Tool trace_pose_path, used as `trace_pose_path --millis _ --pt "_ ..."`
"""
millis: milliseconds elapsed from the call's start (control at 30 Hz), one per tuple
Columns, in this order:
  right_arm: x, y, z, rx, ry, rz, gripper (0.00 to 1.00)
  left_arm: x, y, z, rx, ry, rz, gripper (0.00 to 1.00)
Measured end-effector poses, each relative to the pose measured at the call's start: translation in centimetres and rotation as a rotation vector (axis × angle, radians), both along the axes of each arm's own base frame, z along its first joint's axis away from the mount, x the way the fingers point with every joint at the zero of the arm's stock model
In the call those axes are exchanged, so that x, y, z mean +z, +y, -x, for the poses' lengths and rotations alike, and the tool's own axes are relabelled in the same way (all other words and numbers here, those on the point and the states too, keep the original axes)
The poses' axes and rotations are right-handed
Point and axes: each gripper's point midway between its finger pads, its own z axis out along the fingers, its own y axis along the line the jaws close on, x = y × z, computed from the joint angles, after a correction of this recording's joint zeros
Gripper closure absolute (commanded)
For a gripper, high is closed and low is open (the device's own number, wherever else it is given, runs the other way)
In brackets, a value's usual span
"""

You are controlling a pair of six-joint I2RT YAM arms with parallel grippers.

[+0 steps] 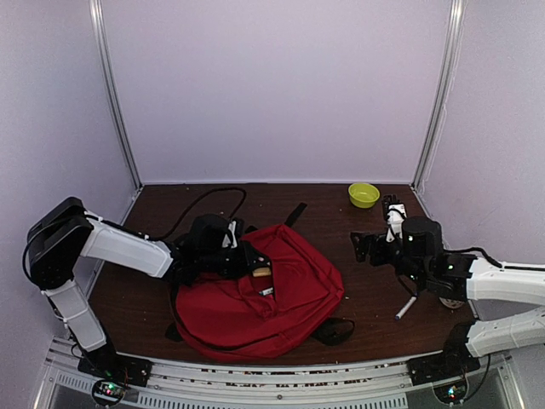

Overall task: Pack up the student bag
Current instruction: Place the pen in the lower front pocket of the bag, then pick up the pen from the center of the board.

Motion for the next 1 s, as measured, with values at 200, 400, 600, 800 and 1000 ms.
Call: trace_pose_path --millis 200,400,600,800,1000 --pt "0.1 -0.2 0.1 -0.002 0.007 0.005 0.0 -0.1 -0.1 0.9 -0.04 -0.013 -0.034 0.55" --pt "2.6 -0.6 0.3 -0.051 0.044 -0.062 0.0 3.3 1.0 2.7 -0.085 -0.102 -0.07 0.33" --pt "3.3 -2.2 0.4 -0.224 0.223 -0.105 0.0 6.2 3.5 3.9 -0.103 -0.227 -0.129 0.25" --pt "-1.8 -5.5 2.8 -0.467 0.544 0.036 0.0 6.7 7.0 4.3 -0.105 -0.33 -0.309 0.2" --pt "-7.8 -9.8 7.8 -0.641 0.849 0.193 0.01 8.5 10.0 4.2 -0.08 -0.445 -0.424 0.2"
